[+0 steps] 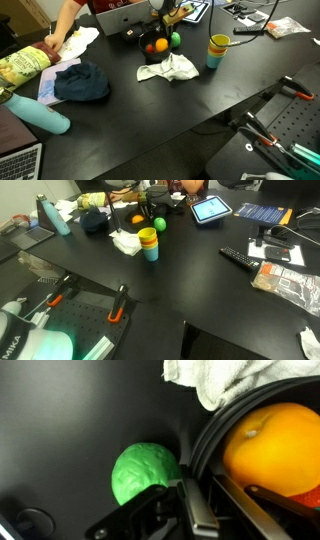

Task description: Remove the fruits from the black bowl and put them on the table.

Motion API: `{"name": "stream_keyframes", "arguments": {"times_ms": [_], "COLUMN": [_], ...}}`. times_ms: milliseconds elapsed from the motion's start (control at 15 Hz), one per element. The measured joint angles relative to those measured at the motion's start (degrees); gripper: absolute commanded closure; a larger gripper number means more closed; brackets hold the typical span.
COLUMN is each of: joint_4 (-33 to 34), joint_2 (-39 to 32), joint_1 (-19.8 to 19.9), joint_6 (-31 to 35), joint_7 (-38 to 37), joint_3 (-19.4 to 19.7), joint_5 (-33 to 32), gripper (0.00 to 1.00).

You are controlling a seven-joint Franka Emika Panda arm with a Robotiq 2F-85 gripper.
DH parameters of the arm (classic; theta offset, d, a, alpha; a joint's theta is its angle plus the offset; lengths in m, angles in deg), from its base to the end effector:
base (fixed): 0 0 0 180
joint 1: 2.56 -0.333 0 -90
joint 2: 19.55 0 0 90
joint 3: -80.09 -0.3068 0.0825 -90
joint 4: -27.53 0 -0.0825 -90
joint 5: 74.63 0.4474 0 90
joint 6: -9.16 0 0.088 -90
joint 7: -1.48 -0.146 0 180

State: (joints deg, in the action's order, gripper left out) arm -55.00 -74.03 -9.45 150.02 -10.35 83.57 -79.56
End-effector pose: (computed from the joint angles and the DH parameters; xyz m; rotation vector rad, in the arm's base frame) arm 0.7597 0.0478 0.0345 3.0428 -0.0836 0.1236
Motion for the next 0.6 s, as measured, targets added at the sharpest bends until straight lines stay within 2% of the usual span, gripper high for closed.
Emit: {"name": "stream_keyframes", "arguments": {"times_ms": [200,600], "joint_4": [-8.06,-24.04], "joint_2": [4.08,12.36], "joint_1": [0.88,5.64], "joint_6": [3.63,7.05], "joint_7": [1.28,10.92], "joint_3": [-1.64,-8.46], "joint_5": [1.52,5.21], "gripper": [0.97,0.97]}}
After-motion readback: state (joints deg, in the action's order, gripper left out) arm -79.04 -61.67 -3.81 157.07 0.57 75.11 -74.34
